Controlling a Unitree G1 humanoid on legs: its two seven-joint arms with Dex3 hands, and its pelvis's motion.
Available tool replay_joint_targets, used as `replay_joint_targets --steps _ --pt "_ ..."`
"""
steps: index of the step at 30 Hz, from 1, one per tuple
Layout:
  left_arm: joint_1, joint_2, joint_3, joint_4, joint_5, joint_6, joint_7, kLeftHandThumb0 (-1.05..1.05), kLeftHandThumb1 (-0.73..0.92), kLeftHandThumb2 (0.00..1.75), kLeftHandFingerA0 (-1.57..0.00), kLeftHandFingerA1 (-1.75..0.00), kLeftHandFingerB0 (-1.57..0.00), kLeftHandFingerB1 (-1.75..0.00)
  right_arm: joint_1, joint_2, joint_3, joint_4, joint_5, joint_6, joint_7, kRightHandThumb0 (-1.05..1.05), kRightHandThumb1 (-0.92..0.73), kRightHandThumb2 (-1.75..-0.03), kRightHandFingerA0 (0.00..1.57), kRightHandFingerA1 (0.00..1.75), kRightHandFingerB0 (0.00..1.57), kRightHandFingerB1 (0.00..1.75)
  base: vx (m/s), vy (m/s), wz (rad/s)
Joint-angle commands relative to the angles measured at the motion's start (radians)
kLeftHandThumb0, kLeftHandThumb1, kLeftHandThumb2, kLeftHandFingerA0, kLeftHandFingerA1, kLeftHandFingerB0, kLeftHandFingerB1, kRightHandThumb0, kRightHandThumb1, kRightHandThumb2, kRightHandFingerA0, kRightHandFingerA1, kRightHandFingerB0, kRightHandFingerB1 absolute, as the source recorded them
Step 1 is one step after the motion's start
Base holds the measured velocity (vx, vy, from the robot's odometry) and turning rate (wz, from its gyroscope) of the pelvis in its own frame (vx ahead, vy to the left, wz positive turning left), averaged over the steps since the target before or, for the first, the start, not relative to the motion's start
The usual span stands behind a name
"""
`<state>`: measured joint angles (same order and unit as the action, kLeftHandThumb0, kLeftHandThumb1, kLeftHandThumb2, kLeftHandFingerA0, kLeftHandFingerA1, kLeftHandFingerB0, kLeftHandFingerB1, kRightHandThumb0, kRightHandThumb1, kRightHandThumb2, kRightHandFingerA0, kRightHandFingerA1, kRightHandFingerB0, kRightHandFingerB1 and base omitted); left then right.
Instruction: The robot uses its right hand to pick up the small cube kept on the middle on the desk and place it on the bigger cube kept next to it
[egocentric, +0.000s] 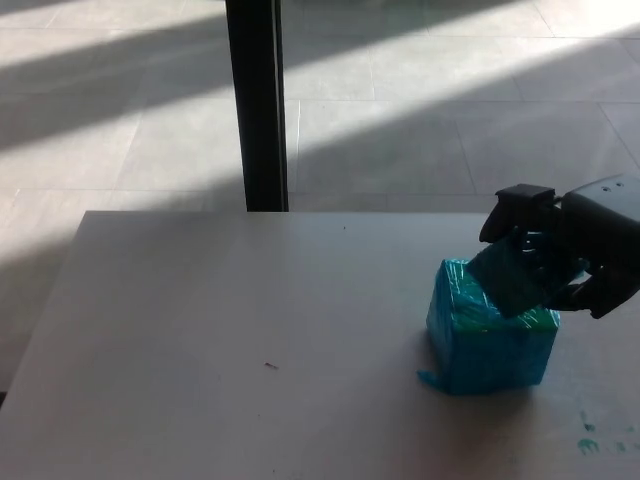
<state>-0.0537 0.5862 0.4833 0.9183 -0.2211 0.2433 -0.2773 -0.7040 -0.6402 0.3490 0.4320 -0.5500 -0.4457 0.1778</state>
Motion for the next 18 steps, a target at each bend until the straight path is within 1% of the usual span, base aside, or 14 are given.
replay_joint_targets --steps 1,2,3,4,6,7,10,11,15,16,18 --pt "-0.003 0.012 0.003 0.006 -0.013 0.008 -0.003 -1.00 0.73 0.85 -0.37 -0.56 -0.33 -0.42 -0.011 0.019 0.006 0.007 -0.019 0.014 0.035 -0.24 -0.64 -0.81 0.77 1.75 0.65 1.55 0.00 0.000 0.00" --pt "-0.005 0.015 0.002 0.007 -0.012 0.009 -0.004 -1.00 0.73 0.85 -0.37 -0.56 -0.33 -0.42 -0.009 0.021 0.003 0.006 -0.020 0.015 0.035 -0.24 -0.64 -0.81 0.77 1.75 0.65 1.55 0.00 0.000 0.00" --pt "-0.003 0.014 -0.003 -0.003 -0.006 0.006 -0.001 -0.95 0.89 0.67 -0.41 -0.52 -0.36 -0.37 -0.016 0.037 0.013 0.029 -0.026 0.011 0.028 -0.19 -0.67 -0.77 0.94 1.75 0.64 1.50 0.00 0.000 0.00" --pt "-0.006 0.014 -0.003 0.000 -0.007 0.006 -0.003 -0.96 0.89 0.67 -0.40 -0.53 -0.36 -0.37 -0.018 0.042 0.015 0.042 -0.027 0.004 0.023 -0.24 -0.68 -0.77 0.77 1.74 0.65 1.55 0.00 0.000 0.00" --pt "-0.005 0.015 -0.004 0.000 -0.007 0.006 -0.003 -0.96 0.89 0.67 -0.40 -0.53 -0.36 -0.37 -0.016 0.043 0.013 0.044 -0.028 0.001 0.021 -0.24 -0.68 -0.77 0.77 1.74 0.65 1.55 0.00 0.000 0.00" --pt "-0.004 0.015 -0.007 0.002 -0.003 -0.001 -0.002 -0.97 0.89 0.67 -0.42 -0.55 -0.37 -0.38 -0.027 0.059 0.026 0.072 -0.045 0.003 0.008 -0.24 -0.69 -0.78 0.75 1.74 0.64 1.56 0.00 0.000 0.00" --pt "-0.011 0.014 0.000 0.002 -0.011 0.015 0.004 -0.97 0.88 0.67 -0.41 -0.55 -0.38 -0.37 -0.039 0.069 0.036 0.105 -0.067 -0.012 -0.022 -0.22 -0.66 -0.81 0.75 1.75 0.65 1.57 0.00 0.000 0.00" --pt "-0.011 0.014 -0.005 0.004 -0.005 0.009 0.006 -0.98 0.88 0.67 -0.42 -0.55 -0.38 -0.37 -0.047 0.074 0.039 0.109 -0.068 0.007 -0.007 -0.21 -0.66 -0.82 0.75 1.74 0.65 1.55 0.00 0.000 0.00" --pt "-0.016 0.016 -0.005 0.007 -0.007 0.012 0.003 -0.96 0.89 0.67 -0.42 -0.54 -0.38 -0.37 -0.065 0.082 0.047 0.138 -0.080 0.016 -0.014 -0.22 -0.67 -0.78 0.76 1.73 0.66 1.54 0.00 0.000 0.00" --pt "-0.015 0.015 -0.005 0.003 -0.007 0.015 0.005 -0.96 0.89 0.67 -0.41 -0.54 -0.38 -0.37 -0.069 0.084 0.050 0.144 -0.085 0.017 -0.015 -0.23 -0.66 -0.76 0.76 1.74 0.66 1.51 0.00 0.000 0.00" --pt "-0.021 0.017 -0.005 0.031 -0.004 -0.010 -0.002 -0.97 0.89 0.67 -0.41 -0.54 -0.38 -0.37 -0.068 0.075 0.058 0.150 -0.100 0.009 -0.023 -0.23 -0.69 -0.74 0.76 1.73 0.66 1.50 0.00 0.000 0.00"
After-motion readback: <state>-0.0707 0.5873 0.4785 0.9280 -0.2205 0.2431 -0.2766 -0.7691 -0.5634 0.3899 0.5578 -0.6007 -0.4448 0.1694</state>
